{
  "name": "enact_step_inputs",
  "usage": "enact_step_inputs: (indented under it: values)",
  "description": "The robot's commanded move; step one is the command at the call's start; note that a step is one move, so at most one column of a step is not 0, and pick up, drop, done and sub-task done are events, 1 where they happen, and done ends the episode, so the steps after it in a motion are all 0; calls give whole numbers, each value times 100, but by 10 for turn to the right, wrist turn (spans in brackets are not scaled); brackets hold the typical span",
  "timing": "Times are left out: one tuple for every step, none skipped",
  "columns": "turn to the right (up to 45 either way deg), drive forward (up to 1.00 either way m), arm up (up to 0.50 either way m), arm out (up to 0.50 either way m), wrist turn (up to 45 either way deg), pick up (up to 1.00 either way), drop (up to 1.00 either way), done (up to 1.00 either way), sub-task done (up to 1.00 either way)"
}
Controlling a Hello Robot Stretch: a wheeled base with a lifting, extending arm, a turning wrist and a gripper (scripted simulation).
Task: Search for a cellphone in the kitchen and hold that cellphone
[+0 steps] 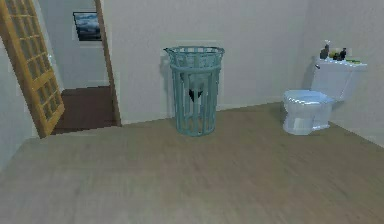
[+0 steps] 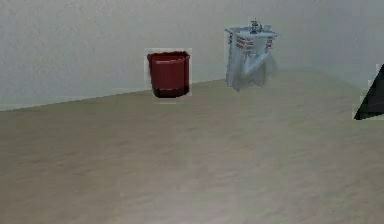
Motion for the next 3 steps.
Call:
enact_step_inputs:
  values:
    - [0,15,0,0,0,0,0,0,0]
    - [-360,0,0,0,0,0,0,0,0]
    - [0,100,0,0,0,0,0,0,0]
